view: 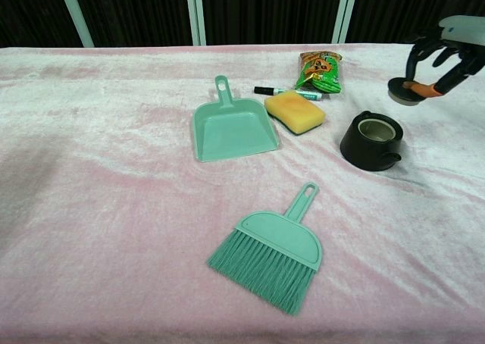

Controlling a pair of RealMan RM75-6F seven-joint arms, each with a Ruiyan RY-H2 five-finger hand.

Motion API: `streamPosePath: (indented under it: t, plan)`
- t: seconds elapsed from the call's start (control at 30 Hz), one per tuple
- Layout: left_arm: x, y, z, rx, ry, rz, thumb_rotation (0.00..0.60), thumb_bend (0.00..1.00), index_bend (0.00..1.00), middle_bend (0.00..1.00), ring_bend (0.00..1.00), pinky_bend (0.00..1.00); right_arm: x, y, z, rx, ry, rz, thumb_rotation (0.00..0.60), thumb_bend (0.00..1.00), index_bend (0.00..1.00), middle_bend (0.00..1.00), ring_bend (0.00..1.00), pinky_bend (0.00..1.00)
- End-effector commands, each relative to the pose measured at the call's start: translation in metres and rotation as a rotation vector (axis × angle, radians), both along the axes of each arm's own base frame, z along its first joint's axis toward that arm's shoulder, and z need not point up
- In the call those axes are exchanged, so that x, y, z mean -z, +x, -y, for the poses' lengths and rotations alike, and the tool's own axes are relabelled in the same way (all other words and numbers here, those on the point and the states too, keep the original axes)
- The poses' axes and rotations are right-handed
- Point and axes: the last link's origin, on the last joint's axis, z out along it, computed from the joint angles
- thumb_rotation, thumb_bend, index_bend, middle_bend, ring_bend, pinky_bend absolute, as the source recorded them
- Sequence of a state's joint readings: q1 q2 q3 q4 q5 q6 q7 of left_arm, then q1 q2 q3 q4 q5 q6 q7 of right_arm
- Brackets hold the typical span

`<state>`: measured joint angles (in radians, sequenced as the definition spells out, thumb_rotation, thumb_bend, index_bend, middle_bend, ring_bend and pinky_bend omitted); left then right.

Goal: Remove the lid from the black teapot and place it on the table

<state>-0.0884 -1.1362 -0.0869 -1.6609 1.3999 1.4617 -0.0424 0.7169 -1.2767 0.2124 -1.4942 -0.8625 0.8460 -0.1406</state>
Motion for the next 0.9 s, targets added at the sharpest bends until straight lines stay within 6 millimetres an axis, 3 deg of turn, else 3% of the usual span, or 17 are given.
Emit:
streamPosePath:
  t: [0.03, 0.23, 0.63, 0.83, 0.9]
  plan:
    - [0.0, 0.001, 0.0, 0.002, -0.001, -0.002, 0.6, 0.3, 0.17, 0.02, 0.0, 0.0, -0.007, -0.019, -0.005, 0.048, -0.001, -0.011, 0.6, 0.41, 0.63, 0.02, 0.16, 0.18]
    - [0.0, 0.001, 0.0, 0.0, 0.001, -0.002, 0.6, 0.3, 0.17, 0.02, 0.0, 0.0, -0.005, -0.045, -0.009, 0.1, -0.007, -0.026, 0.6, 0.41, 0.63, 0.02, 0.16, 0.18]
    - [0.0, 0.0, 0.0, -0.003, 0.002, -0.001, 0.6, 0.3, 0.17, 0.02, 0.0, 0.0, 0.026, -0.084, -0.012, 0.162, 0.001, -0.064, 0.6, 0.41, 0.63, 0.02, 0.16, 0.18]
    - [0.0, 0.0, 0.0, -0.003, 0.001, -0.003, 0.6, 0.3, 0.17, 0.02, 0.0, 0.0, 0.038, -0.095, -0.013, 0.185, 0.017, -0.064, 0.6, 0.35, 0.62, 0.02, 0.16, 0.17]
    - [0.0, 0.0, 0.0, -0.005, 0.0, -0.001, 0.6, 0.3, 0.17, 0.02, 0.0, 0.0, 0.039, -0.097, -0.013, 0.185, 0.024, -0.065, 0.6, 0.31, 0.58, 0.02, 0.15, 0.17]
